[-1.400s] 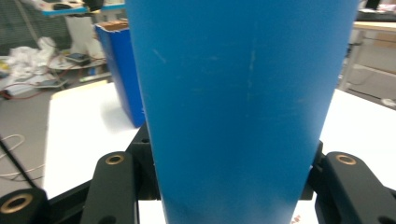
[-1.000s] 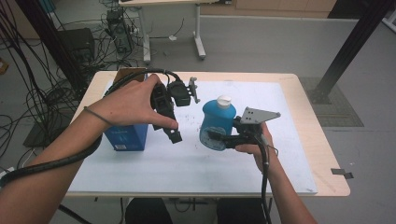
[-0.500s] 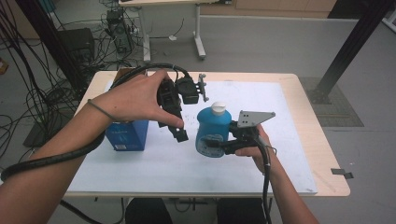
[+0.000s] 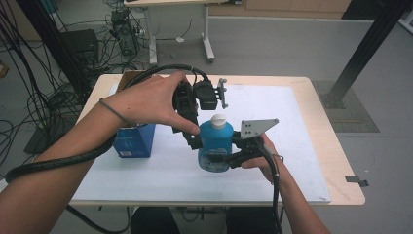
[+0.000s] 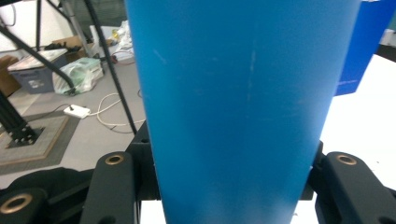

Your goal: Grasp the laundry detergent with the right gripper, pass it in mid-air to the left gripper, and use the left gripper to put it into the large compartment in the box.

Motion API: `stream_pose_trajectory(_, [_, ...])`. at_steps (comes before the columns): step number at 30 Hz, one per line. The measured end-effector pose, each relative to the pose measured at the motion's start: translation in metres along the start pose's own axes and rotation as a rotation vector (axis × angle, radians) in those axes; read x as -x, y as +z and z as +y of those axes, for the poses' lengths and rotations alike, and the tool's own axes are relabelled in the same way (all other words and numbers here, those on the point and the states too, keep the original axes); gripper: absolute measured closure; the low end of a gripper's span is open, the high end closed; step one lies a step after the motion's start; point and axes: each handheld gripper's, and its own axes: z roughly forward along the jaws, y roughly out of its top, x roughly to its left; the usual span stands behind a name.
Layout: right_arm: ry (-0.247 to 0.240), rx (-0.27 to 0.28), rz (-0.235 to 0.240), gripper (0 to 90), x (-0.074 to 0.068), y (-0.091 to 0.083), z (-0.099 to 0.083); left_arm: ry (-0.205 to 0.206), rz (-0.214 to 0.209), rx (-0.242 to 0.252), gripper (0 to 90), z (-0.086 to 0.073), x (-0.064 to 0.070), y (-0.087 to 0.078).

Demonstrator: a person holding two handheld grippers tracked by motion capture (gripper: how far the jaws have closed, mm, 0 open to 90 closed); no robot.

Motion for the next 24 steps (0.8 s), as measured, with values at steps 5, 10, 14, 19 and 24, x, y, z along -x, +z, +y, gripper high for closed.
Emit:
stream_pose_trajectory(5, [-0.014,-0.017,0.016,44.5,-0.002,0.005,0.002,0.024,-0.008,-0.015,9.3,0.010,0.003,-0.001])
stream_pose_trajectory(10, [-0.019,-0.025,0.033,44.4,-0.002,0.009,0.002,0.049,-0.011,-0.022,9.3,0.018,0.005,-0.003])
stream_pose_trajectory(14, [-0.031,-0.039,0.042,44.5,-0.002,0.012,0.004,0.072,-0.017,-0.041,9.3,0.028,0.007,-0.002])
stream_pose_trajectory(19, [-0.030,-0.035,0.043,44.5,-0.003,0.013,0.002,0.104,-0.019,-0.061,9.5,0.037,0.011,0.000])
stream_pose_trajectory(24, [-0.033,-0.036,0.042,44.4,-0.003,0.013,0.000,0.118,-0.013,-0.080,9.5,0.044,0.011,0.001])
